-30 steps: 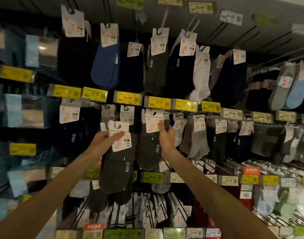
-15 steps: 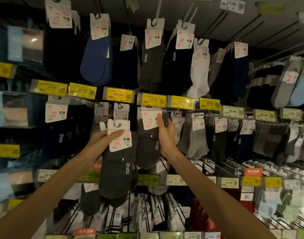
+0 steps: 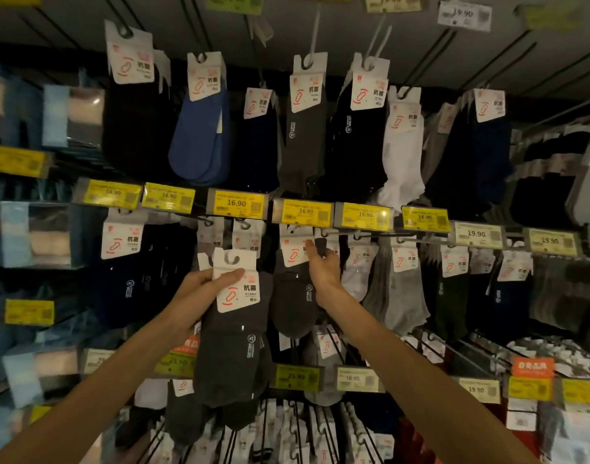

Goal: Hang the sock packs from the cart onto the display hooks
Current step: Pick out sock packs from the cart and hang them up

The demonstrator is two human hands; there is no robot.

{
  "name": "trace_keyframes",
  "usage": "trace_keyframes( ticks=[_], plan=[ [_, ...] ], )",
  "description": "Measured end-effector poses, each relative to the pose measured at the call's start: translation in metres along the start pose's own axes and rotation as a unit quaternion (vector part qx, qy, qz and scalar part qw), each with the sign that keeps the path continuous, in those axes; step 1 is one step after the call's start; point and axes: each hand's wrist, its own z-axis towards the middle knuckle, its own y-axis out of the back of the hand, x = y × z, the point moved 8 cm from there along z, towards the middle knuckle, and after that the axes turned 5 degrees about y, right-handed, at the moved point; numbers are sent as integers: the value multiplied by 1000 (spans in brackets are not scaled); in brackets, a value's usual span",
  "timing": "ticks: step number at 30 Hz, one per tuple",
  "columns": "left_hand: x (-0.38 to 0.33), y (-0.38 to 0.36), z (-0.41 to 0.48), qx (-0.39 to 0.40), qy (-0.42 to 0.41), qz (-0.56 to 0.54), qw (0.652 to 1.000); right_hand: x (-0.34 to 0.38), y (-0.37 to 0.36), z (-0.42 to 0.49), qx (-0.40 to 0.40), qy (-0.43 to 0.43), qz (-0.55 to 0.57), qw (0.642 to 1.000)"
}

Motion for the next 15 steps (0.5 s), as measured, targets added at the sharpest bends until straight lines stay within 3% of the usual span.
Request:
trace_keyframes(
  ticks=[4, 10, 15],
  plan=[
    [3, -1, 7, -8, 6, 3, 1000, -16, -8, 15, 28, -56, -54, 997],
    [10, -11, 17, -12, 16, -20, 1000, -10, -2, 13, 27, -30, -212, 976],
    [17, -23, 20, -13, 23, -19, 999, -4, 18, -23, 30, 105, -150, 983]
  ],
)
